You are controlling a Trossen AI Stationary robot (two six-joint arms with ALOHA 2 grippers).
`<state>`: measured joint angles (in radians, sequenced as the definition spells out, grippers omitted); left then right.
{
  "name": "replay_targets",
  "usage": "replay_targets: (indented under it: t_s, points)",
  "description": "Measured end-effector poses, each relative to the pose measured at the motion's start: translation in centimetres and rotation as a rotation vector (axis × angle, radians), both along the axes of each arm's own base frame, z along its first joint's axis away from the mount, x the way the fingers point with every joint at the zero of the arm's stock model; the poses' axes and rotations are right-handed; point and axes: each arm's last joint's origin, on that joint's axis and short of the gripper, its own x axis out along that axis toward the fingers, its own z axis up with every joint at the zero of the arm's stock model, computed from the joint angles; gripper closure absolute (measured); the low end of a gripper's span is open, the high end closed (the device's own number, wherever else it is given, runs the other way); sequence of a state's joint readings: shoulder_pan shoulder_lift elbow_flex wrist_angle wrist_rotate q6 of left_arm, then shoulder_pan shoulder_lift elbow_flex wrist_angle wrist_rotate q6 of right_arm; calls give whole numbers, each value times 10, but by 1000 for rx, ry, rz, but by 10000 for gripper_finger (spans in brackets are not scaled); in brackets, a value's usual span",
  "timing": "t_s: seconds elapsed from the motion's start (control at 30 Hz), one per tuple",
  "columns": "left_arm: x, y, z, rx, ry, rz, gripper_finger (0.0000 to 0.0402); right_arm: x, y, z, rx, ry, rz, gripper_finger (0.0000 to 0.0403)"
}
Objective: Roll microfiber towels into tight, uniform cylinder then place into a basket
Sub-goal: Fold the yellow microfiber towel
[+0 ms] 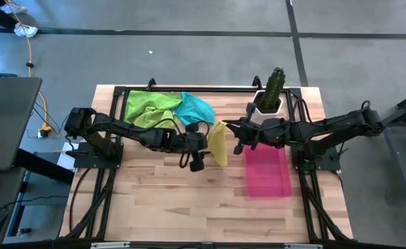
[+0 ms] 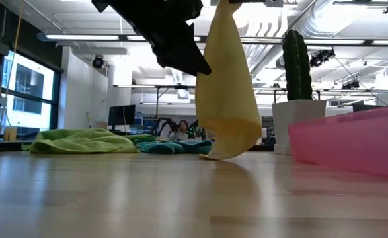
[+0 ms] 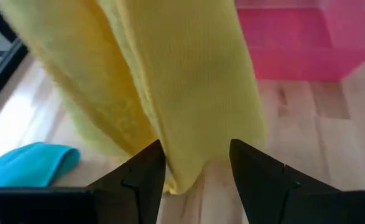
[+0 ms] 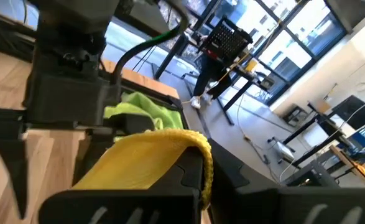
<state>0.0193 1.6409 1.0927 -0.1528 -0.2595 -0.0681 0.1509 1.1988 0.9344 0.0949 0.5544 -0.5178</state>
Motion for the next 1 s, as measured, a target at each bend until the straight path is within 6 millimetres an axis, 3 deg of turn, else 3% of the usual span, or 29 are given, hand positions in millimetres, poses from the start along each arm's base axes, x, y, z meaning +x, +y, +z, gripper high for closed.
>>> replay_targets:
  t_s: [0.17, 0.47, 0.6, 0.83, 1.0]
  points:
    - [1, -1, -2, -26, 3, -30, 234, 1, 0, 4, 0, -41, -2, 403]
    - [10, -2, -24, -13, 51, -5, 239, 1, 0, 8, 7, -87, -2, 403]
    - [10, -2, -24, 25, 49, 31, 276, 1, 0, 7, 5, -75, -2, 403]
    - [5, -2, -20, 17, 79, 21, 390, 0, 0, 5, 19, -57, -21, 403]
    - [-12, -1, -4, 81, 218, 60, 387, -2, -3, 8, -25, -65, -131, 403]
